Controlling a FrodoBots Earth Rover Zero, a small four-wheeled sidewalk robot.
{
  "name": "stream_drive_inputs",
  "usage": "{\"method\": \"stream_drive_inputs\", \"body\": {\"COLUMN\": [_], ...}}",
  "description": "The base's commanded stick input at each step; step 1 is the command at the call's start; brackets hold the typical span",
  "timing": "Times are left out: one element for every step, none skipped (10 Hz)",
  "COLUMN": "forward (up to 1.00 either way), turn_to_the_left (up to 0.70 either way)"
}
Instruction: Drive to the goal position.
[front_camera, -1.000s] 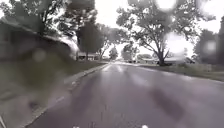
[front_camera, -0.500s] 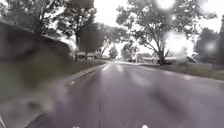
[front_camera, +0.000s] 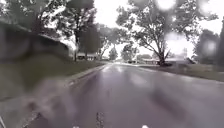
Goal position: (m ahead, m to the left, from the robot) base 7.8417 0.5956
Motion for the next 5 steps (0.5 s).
{"method": "stream_drive_inputs", "body": {"forward": [0.5, 0.5, 0.5, 0.5, 0.5], "turn_to_the_left": [0.0, 0.0, 0.0, 0.0, 0.0]}}
